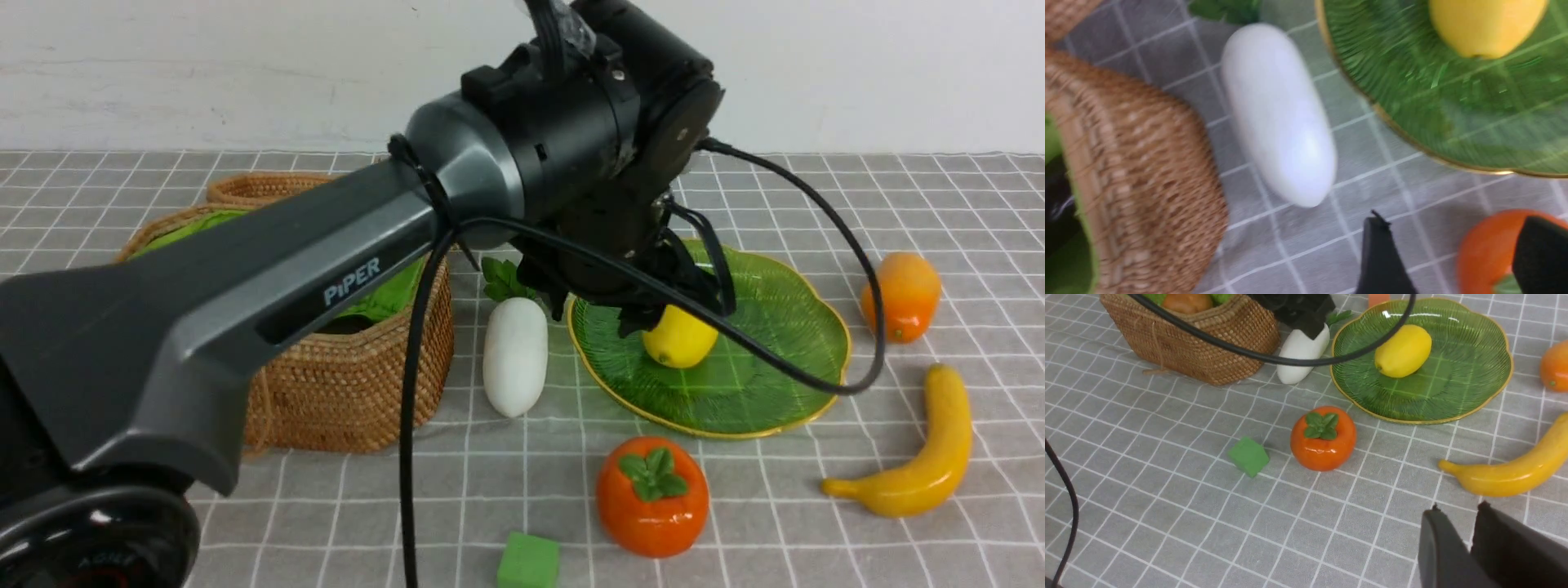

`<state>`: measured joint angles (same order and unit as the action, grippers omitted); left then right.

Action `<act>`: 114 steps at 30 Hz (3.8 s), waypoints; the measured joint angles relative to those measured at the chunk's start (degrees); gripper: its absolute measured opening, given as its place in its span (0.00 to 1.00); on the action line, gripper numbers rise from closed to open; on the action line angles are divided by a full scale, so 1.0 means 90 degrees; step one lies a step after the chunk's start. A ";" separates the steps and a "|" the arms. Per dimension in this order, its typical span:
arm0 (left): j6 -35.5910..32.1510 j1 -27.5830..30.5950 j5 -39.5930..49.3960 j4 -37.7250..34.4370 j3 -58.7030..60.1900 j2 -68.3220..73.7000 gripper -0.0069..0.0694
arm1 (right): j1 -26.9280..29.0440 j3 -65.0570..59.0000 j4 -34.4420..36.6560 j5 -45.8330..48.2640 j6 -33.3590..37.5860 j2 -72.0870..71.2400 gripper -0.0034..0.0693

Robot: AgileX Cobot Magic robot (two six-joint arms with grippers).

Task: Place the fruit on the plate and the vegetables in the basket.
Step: Take a daikon with your left arm and place it on the basket on the left, then grab a tomato with your right arm and place it on the plate on the right.

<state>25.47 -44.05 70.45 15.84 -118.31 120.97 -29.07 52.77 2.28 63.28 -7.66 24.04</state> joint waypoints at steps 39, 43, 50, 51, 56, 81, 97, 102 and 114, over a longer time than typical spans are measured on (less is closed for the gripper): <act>0.0475 0.0726 -0.1242 0.0794 0.0274 0.1590 0.77 | 0.0000 0.0000 0.0049 -0.0078 0.0146 0.0000 0.24; 0.0475 0.0677 -0.0835 0.0725 -0.0087 0.1565 0.77 | 0.0000 0.0000 0.0049 -0.0072 0.0159 0.0000 0.24; -0.0075 0.0168 -0.0066 0.0715 -0.0677 0.0597 0.77 | 0.0000 0.0000 0.0049 -0.0072 0.0167 0.0000 0.24; -0.0289 0.0096 -0.0040 0.0709 -0.0692 0.0413 0.77 | 0.0000 0.0000 0.0049 -0.0072 0.0167 0.0000 0.24; -0.1715 0.0139 0.0025 0.0451 -0.0567 -0.0822 0.77 | 0.0000 0.0000 0.0049 -0.0085 0.0172 0.0000 0.24; -0.6689 0.3182 -0.1228 -0.0281 0.2669 -0.1900 0.89 | 0.0000 0.0000 0.0458 -0.0434 0.0187 0.0045 0.24; -0.3778 0.2541 -0.0741 -0.1760 0.2787 -0.4217 0.17 | 0.0000 0.0155 0.0630 -0.0505 0.0187 0.2320 0.32; -0.3605 0.2012 -0.0850 -0.2224 0.3745 -0.5763 0.07 | 0.0000 0.0155 0.1062 -0.0705 0.0187 0.3527 0.39; -0.3764 0.1724 -0.3200 -0.3141 0.8443 -1.0234 0.07 | 0.0000 0.0155 0.1986 -0.2607 -0.0015 0.6393 0.76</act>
<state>-8.41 -28.54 41.65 -12.43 -42.33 28.86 -29.07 54.17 20.15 39.81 -7.80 81.58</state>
